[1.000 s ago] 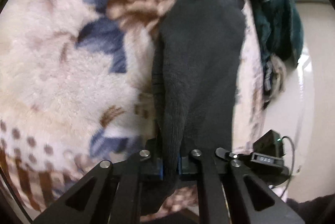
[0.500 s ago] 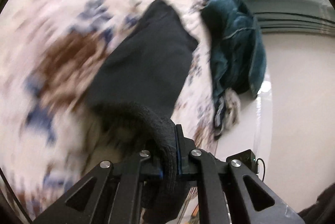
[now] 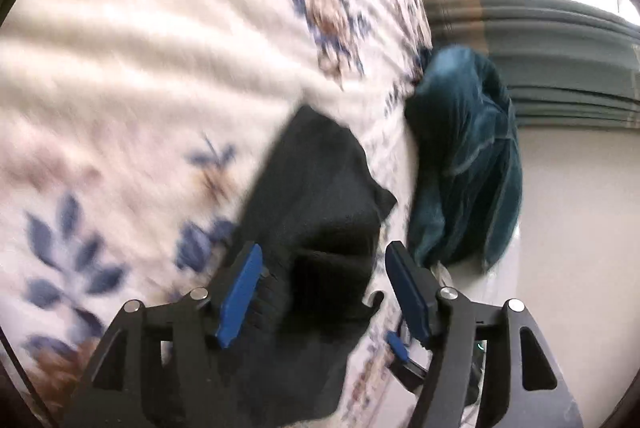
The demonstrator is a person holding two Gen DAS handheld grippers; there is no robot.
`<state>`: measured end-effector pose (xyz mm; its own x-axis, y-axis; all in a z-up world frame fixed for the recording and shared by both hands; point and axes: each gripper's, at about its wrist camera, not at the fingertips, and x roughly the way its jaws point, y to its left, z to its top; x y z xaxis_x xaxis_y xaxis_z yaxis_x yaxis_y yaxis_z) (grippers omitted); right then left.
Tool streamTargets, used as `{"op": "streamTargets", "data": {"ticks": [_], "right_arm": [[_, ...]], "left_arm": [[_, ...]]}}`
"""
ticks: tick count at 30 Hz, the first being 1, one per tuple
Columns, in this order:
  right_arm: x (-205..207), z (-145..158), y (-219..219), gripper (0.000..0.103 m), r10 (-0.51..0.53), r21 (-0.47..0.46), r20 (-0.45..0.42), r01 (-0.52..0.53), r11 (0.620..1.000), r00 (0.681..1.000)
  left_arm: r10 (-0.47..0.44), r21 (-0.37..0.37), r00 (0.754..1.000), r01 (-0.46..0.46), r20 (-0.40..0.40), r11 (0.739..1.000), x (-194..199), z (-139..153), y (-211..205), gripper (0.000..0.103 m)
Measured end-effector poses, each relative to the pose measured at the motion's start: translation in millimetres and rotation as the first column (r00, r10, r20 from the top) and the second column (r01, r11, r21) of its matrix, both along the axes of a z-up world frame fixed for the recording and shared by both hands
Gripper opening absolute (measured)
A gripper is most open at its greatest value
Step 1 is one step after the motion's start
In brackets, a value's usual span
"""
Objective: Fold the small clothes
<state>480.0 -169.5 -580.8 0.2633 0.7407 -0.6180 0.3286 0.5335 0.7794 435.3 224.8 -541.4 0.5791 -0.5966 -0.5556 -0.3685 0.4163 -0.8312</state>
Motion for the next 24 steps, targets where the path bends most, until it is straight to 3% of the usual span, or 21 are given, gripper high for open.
{"op": "streamTargets", "data": {"ticks": [2, 4, 6, 9, 13, 14, 16, 17, 18, 20, 24], "right_arm": [[-3, 10, -11, 0.055, -0.012, -0.023, 0.052, 0.013, 1.0, 0.999], [-7, 15, -16, 0.055, 0.019, -0.13, 0.055, -0.012, 0.991, 0.998], [-10, 16, -11, 0.055, 0.092, -0.251, 0.046, -0.077, 0.965, 0.995], [-9, 7, 6, 0.055, 0.196, -0.347, 0.03, -0.173, 0.922, 0.98], [1, -6, 24, 0.055, 0.246, -0.428, 0.046, -0.203, 0.88, 0.968], [7, -10, 29, 0.054, 0.254, -0.435, 0.059, -0.204, 0.877, 0.965], [18, -14, 39, 0.028, 0.265, -0.474, 0.066, -0.204, 0.857, 0.962], [21, -15, 42, 0.007, 0.269, -0.496, 0.063, -0.204, 0.844, 0.961], [25, -16, 43, 0.007, 0.267, -0.518, 0.048, -0.204, 0.831, 0.963], [29, -15, 40, 0.007, 0.247, -0.511, 0.058, -0.183, 0.84, 0.967], [32, -20, 29, 0.008, 0.234, -0.459, 0.03, -0.195, 0.867, 0.972]], "left_arm": [[-0.044, 0.122, 0.999, 0.045, -0.011, 0.992, 0, 9, 0, 0.062], [-0.147, 0.245, 0.989, 0.147, -0.018, 0.958, 5, 18, -14, 0.062], [-0.256, 0.336, 0.966, 0.252, -0.032, 0.907, 13, 23, -34, 0.062], [-0.388, 0.484, 0.918, 0.379, -0.085, 0.789, 33, 27, -72, 0.062], [-0.454, 0.592, 0.885, 0.422, -0.104, 0.687, 64, 21, -103, 0.062], [-0.458, 0.617, 0.883, 0.42, -0.108, 0.666, 69, 19, -108, 0.048], [-0.456, 0.631, 0.884, 0.414, -0.107, 0.656, 78, 15, -110, 0.006], [-0.449, 0.624, 0.887, 0.411, -0.105, 0.665, 80, 13, -108, 0.006], [-0.444, 0.616, 0.892, 0.4, -0.09, 0.678, 81, 13, -105, 0.006], [-0.43, 0.61, 0.899, 0.387, -0.084, 0.691, 82, 12, -101, 0.006], [-0.43, 0.486, 0.897, 0.42, -0.099, 0.766, 92, -1, -91, 0.015]]}}
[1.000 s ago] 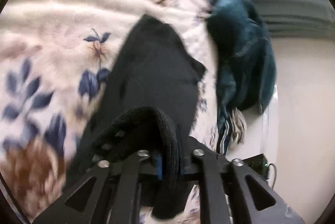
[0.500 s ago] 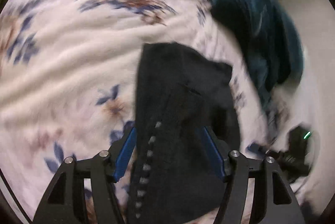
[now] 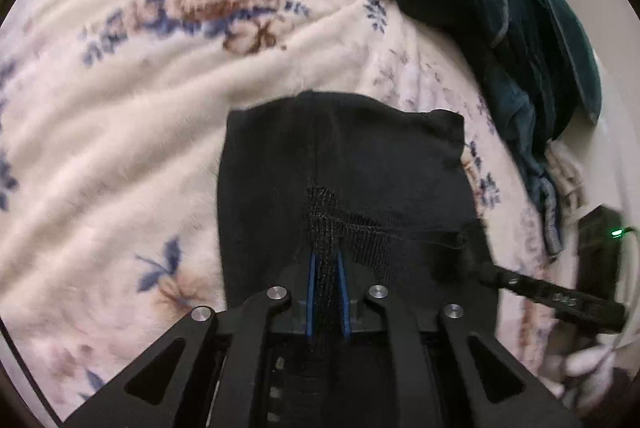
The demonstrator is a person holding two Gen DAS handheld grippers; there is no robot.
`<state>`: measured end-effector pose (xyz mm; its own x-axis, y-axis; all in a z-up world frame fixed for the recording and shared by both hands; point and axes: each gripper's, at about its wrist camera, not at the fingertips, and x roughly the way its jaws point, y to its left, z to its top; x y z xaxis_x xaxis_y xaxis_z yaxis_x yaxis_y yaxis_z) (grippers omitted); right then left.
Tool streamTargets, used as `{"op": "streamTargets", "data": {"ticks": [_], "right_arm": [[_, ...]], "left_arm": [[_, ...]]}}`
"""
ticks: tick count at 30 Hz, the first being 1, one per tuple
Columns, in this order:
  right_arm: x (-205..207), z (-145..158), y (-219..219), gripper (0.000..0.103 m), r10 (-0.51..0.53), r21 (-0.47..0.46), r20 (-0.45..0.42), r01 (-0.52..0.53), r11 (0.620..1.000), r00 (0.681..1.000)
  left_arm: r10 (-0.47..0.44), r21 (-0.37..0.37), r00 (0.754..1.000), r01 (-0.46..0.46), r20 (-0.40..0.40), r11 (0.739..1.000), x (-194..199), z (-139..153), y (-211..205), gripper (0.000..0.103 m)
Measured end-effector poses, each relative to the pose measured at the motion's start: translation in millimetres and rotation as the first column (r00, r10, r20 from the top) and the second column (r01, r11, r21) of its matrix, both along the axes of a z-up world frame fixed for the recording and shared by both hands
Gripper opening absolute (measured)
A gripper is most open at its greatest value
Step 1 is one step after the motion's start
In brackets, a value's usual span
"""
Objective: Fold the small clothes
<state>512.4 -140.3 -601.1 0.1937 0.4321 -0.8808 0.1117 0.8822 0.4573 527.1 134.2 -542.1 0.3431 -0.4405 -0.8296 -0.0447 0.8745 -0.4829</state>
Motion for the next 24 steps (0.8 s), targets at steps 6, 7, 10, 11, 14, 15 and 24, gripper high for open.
{"op": "streamTargets", "data": {"ticks": [6, 7, 10, 11, 14, 15, 24], "right_arm": [[22, -23, 1, 0.018, 0.068, 0.112, -0.053, -0.062, 0.992, 0.996], [24, -23, 3, 0.018, 0.068, 0.101, -0.045, -0.063, 0.993, 0.997], [26, -10, 8, 0.007, 0.058, 0.055, 0.022, -0.06, 0.997, 0.998], [25, -4, 9, 0.007, 0.054, 0.056, 0.038, -0.056, 0.997, 0.998], [23, 20, 8, 0.007, 0.03, 0.049, 0.085, -0.035, 0.998, 0.996], [24, 28, 8, 0.007, 0.019, 0.047, 0.097, -0.023, 0.999, 0.995], [115, 40, 4, 0.007, -0.115, 0.031, 0.103, 0.113, 0.993, 0.988]], "left_arm": [[-0.09, 0.071, 0.995, 0.087, 0.04, 0.994, 5, -2, -15, 0.005], [-0.088, 0.087, 0.994, 0.083, 0.062, 0.993, 2, 4, -16, 0.005], [-0.052, 0.092, 0.992, 0.042, 0.115, 0.995, -8, 24, -13, 0.005], [-0.043, 0.1, 0.991, 0.031, 0.125, 0.995, -10, 31, -11, 0.005], [-0.02, 0.097, 0.988, 0.005, 0.155, 0.995, -6, 52, -6, 0.005], [-0.021, 0.103, 0.987, 0.004, 0.16, 0.995, 3, 57, -6, 0.005], [-0.039, 0.128, 0.988, 0.02, 0.15, 0.992, 110, 44, -7, 0.005]]}}
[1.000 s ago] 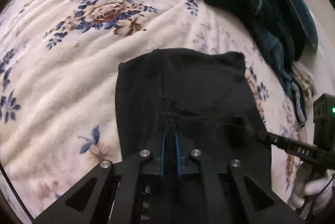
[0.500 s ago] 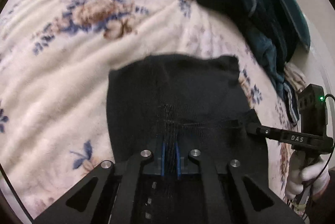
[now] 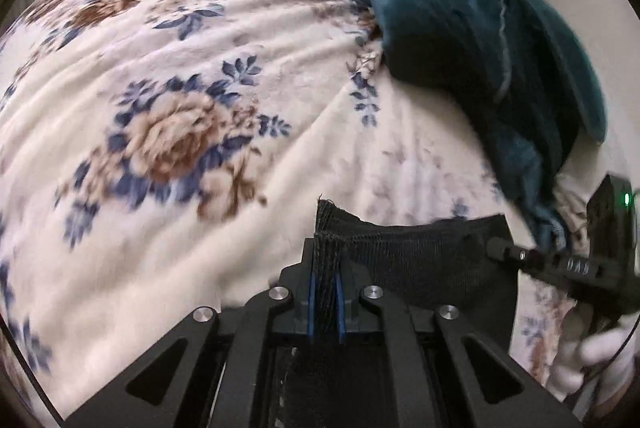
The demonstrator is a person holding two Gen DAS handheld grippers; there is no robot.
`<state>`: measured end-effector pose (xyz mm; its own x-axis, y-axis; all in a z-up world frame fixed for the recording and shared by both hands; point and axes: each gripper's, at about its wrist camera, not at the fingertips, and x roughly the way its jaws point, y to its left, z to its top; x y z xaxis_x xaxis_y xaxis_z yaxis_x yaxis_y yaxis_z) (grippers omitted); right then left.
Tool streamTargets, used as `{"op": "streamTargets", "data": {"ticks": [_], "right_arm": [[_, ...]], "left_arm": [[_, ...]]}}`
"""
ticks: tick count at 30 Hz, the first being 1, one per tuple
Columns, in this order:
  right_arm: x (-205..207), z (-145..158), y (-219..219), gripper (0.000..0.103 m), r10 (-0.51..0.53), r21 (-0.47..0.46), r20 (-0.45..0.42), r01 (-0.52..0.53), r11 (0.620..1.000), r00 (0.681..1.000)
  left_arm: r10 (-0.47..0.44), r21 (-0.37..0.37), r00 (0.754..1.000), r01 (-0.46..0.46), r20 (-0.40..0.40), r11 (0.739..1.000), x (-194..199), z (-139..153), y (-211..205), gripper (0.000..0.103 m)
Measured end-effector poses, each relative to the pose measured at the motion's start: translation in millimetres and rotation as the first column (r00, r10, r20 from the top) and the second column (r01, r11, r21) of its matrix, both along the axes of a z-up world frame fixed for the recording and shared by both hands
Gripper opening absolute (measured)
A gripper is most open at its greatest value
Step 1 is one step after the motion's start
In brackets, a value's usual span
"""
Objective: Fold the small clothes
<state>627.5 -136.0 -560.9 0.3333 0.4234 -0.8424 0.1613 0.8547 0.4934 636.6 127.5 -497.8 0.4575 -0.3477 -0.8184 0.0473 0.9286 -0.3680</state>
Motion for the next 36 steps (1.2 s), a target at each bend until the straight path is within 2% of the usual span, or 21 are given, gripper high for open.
{"op": "streamTargets", "data": {"ticks": [2, 6, 8, 10, 11, 12, 13, 14, 15, 16, 17, 21, 23, 24, 25, 26, 27, 29, 30, 32, 36], "right_arm": [[29, -17, 2, 0.007, -0.014, -0.024, -0.036, 0.013, 1.0, 0.999], [64, -54, 16, 0.008, 0.057, -0.091, -0.134, -0.069, 0.993, 0.989], [66, -66, 15, 0.01, 0.087, -0.044, -0.188, -0.096, 0.994, 0.978], [60, -65, 10, 0.031, 0.1, -0.001, -0.196, -0.102, 0.995, 0.975], [54, -64, 5, 0.05, 0.097, 0.02, -0.196, -0.095, 0.995, 0.976], [48, -66, 2, 0.051, 0.092, 0.037, -0.196, -0.086, 0.996, 0.976], [43, -69, -2, 0.051, 0.092, 0.062, -0.211, -0.081, 0.995, 0.973], [38, -74, -3, 0.051, 0.091, 0.071, -0.231, -0.076, 0.995, 0.969], [32, -77, -4, 0.036, 0.084, 0.07, -0.238, -0.07, 0.995, 0.968], [28, -77, -8, 0.011, 0.048, 0.052, -0.204, -0.039, 0.998, 0.978], [24, -75, -9, 0.007, 0.033, 0.043, -0.184, -0.025, 0.999, 0.982], [26, -78, -4, 0.007, -0.005, -0.034, -0.191, -0.001, 0.999, 0.982], [31, -76, 4, 0.008, 0.044, -0.057, -0.224, -0.059, 0.997, 0.974], [32, -73, 3, 0.01, 0.057, -0.047, -0.229, -0.07, 0.996, 0.972], [30, -68, 0, 0.013, 0.077, -0.012, -0.233, -0.081, 0.997, 0.969], [25, -57, -5, 0.032, 0.103, 0.043, -0.226, -0.096, 0.994, 0.969], [21, -51, -9, 0.062, 0.115, 0.064, -0.213, -0.104, 0.993, 0.97], [-2, -32, -24, 0.092, 0.138, 0.089, -0.165, -0.125, 0.988, 0.976], [-20, -27, -34, 0.099, 0.139, 0.091, -0.174, -0.125, 0.988, 0.975], [-51, -26, -46, 0.099, 0.133, 0.101, -0.217, -0.113, 0.988, 0.967], [-106, -30, -63, 0.099, 0.128, 0.101, -0.275, -0.104, 0.989, 0.953]], "left_arm": [[-0.012, 0.001, 0.998, 0.012, -0.061, 1.0, 21, -22, 3, 0.006], [0.017, -0.131, 0.973, -0.048, -0.229, 0.99, 38, -61, 28, 0.016], [0.033, -0.22, 0.976, -0.082, -0.215, 0.972, 27, -58, 40, 0.029], [0.04, -0.259, 0.975, -0.097, -0.219, 0.961, 12, -57, 44, 0.053], [0.022, -0.269, 0.974, -0.084, -0.225, 0.959, 6, -58, 42, 0.053], [0.003, -0.26, 0.972, -0.066, -0.236, 0.963, 2, -60, 37, 0.053], [-0.005, -0.213, 0.973, -0.045, -0.232, 0.976, -3, -60, 32, 0.046], [0.003, -0.164, 0.981, -0.036, -0.196, 0.986, -6, -57, 28, 0.008], [0.007, -0.133, 0.987, -0.029, -0.162, 0.991, -10, -56, 28, 0.006], [0.024, -0.133, 0.988, -0.044, -0.153, 0.99, -11, -57, 32, 0.006], [0.036, -0.153, 0.986, -0.062, -0.162, 0.986, -11, -62, 36, 0.006], [0.06, -0.219, 0.968, -0.115, -0.244, 0.969, -9, -72, 56, 0.014], [0.088, -0.179, 0.968, -0.132, -0.234, 0.975, -17, -53, 64, 0.036], [0.107, -0.176, 0.974, -0.142, -0.198, 0.974, -30, -39, 69, 0.042], [0.125, -0.179, 0.979, -0.154, -0.163, 0.972, -42, -28, 71, 0.06], [0.158, -0.176, 0.979, -0.178, -0.125, 0.968, -61, -17, 75, 0.085], [0.185, -0.172, 0.977, -0.202, -0.109, 0.964, -84, -10, 78, 0.094], [0.218, -0.155, 0.97, -0.233, -0.111, 0.96, -115, -3, 76, 0.098], [0.236, -0.143, 0.963, -0.253, -0.129, 0.957, -137, -1, 75, 0.098], [0.271, -0.159, 0.946, -0.3, -0.18, 0.941, -178, 1, 65, 0.098], [0.376, -0.228, 0.88, -0.445, -0.292, 0.866, -247, -9, 33, 0.098]]}}
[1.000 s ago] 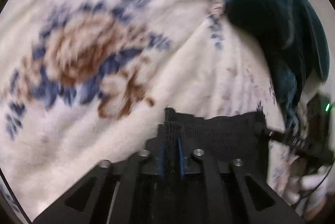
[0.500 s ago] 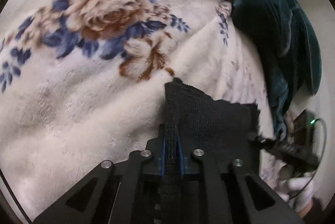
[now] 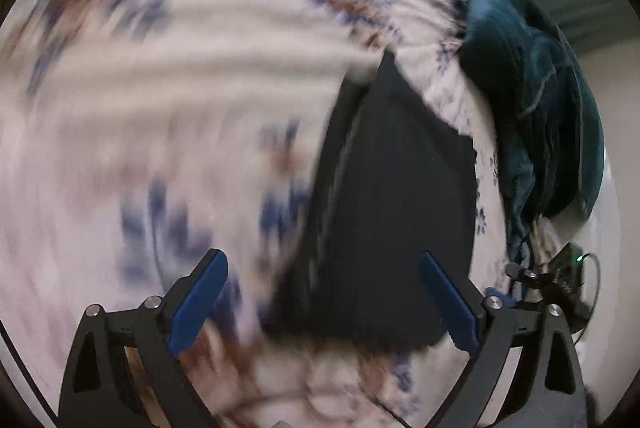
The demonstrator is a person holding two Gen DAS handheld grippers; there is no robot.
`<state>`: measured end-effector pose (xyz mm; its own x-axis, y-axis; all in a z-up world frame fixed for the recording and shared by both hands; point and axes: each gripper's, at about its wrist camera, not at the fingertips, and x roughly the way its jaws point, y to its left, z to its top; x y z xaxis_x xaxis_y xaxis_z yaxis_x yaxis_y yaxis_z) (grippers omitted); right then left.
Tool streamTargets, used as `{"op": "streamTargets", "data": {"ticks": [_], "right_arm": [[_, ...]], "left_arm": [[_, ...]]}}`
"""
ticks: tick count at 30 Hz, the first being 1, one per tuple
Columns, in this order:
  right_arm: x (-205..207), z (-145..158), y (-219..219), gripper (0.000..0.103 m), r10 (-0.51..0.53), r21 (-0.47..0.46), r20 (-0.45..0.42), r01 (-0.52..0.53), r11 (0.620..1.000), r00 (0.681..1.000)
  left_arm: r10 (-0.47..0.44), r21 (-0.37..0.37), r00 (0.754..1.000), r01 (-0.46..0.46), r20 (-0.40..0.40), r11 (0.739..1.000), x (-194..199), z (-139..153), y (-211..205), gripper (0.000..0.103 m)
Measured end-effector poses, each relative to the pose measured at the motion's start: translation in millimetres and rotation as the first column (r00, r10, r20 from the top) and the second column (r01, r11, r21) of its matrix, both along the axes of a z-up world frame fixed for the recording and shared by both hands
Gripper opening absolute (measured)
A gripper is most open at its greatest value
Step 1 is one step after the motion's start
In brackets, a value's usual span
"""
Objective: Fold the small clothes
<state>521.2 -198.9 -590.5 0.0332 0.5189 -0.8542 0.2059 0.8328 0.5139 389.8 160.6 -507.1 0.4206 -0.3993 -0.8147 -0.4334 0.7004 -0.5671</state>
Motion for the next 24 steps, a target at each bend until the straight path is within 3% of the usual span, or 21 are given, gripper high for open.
{"op": "streamTargets", "data": {"ticks": [2, 5, 7, 11, 13, 16, 18, 19, 20, 21, 24], "right_arm": [[-13, -6, -1, 0.099, -0.019, 0.026, -0.012, 0.019, 0.999, 1.0], [-11, -19, -2, 0.099, -0.038, 0.046, -0.024, 0.039, 0.998, 0.999], [7, -29, 0, 0.099, -0.034, 0.07, -0.015, 0.035, 0.997, 0.999], [59, -56, 13, 0.099, 0.0, 0.112, -0.01, 0.001, 0.994, 1.0], [83, -72, 19, 0.099, 0.015, 0.145, -0.021, -0.012, 0.989, 1.0], [112, -101, 32, 0.101, -0.009, 0.213, -0.065, 0.023, 0.977, 0.998], [120, -101, 43, 0.099, -0.028, 0.221, -0.017, 0.031, 0.975, 0.999], [121, -99, 47, 0.095, -0.016, 0.218, -0.001, 0.016, 0.976, 1.0], [121, -95, 55, 0.057, 0.013, 0.177, 0.018, -0.016, 0.984, 1.0], [119, -96, 60, 0.034, 0.039, 0.122, 0.003, -0.039, 0.992, 0.999], [107, -91, 52, 0.02, -0.036, 0.179, -0.015, 0.038, 0.983, 0.999]], "left_arm": [[0.053, -0.075, 0.998, -0.055, -0.034, 0.996, -19, -16, -25, 0.098], [0.058, -0.172, 0.993, -0.076, -0.108, 0.982, -23, -49, -69, 0.098], [0.085, -0.183, 0.989, -0.106, -0.117, 0.977, -15, -62, -88, 0.098], [0.178, -0.134, 0.978, -0.192, -0.11, 0.972, 19, -69, -100, 0.096], [0.251, -0.151, 0.963, -0.264, -0.1, 0.953, 30, -67, -96, 0.095], [0.377, -0.191, 0.921, -0.389, -0.102, 0.901, 26, -61, -80, 0.027], [0.423, -0.246, 0.898, -0.439, -0.117, 0.864, 24, -56, -71, 0.025], [0.423, -0.247, 0.9, -0.437, -0.109, 0.865, 24, -52, -70, 0.025], [0.406, -0.241, 0.909, -0.417, -0.096, 0.877, 26, -47, -69, 0.025], [0.383, -0.225, 0.92, -0.392, -0.086, 0.892, 28, -43, -68, 0.024], [0.316, -0.208, 0.946, -0.323, -0.065, 0.923, 30, -32, -59, 0.024]]}}
